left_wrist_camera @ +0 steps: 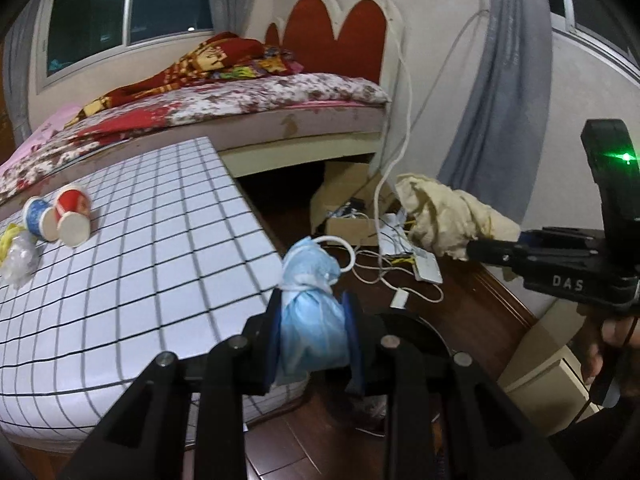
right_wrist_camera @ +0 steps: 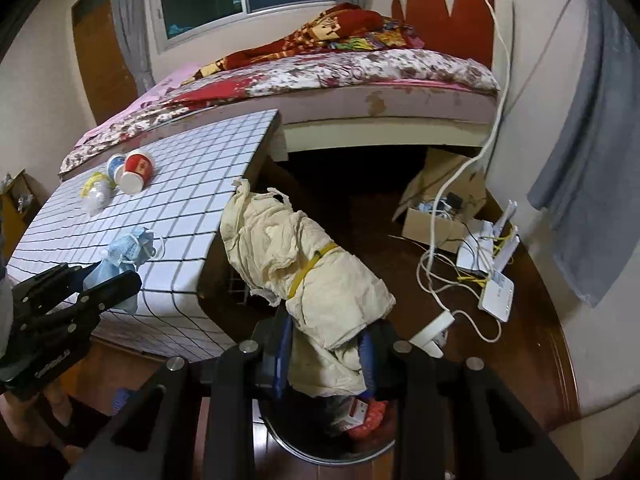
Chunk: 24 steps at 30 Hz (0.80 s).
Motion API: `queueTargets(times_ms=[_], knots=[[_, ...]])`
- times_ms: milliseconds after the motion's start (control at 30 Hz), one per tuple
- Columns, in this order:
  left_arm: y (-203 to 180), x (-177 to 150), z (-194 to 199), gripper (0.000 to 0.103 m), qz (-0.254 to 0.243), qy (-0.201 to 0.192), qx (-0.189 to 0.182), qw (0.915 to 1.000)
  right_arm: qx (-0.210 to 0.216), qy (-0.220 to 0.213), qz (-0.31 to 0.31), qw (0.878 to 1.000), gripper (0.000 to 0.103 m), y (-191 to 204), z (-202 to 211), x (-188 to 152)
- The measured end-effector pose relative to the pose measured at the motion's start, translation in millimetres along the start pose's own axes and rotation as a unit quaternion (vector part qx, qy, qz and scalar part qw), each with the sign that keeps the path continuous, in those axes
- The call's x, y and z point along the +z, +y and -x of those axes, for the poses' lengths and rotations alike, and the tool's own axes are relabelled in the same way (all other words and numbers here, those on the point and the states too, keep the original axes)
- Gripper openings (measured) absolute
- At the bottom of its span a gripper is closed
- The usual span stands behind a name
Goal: Collect trash
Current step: 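Carry the face mask and beige bundle over the black bin, then open both tools over the bin to drop the mask and bundle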
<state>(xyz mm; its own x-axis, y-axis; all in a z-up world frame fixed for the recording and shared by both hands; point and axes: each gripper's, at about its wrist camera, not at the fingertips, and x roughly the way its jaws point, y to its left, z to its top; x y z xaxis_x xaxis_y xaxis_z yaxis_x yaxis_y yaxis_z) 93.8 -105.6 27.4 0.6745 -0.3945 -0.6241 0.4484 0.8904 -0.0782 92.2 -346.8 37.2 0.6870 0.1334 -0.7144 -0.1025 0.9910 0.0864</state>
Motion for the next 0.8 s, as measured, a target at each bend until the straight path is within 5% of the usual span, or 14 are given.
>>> queueTargets(times_ms=[800], knots=[[-73,-44,-67,0.030,-0.027,0.095,-0.076,0.9923,-0.042,0.106,0.003,0.993,0.031,-52,-44,-68]])
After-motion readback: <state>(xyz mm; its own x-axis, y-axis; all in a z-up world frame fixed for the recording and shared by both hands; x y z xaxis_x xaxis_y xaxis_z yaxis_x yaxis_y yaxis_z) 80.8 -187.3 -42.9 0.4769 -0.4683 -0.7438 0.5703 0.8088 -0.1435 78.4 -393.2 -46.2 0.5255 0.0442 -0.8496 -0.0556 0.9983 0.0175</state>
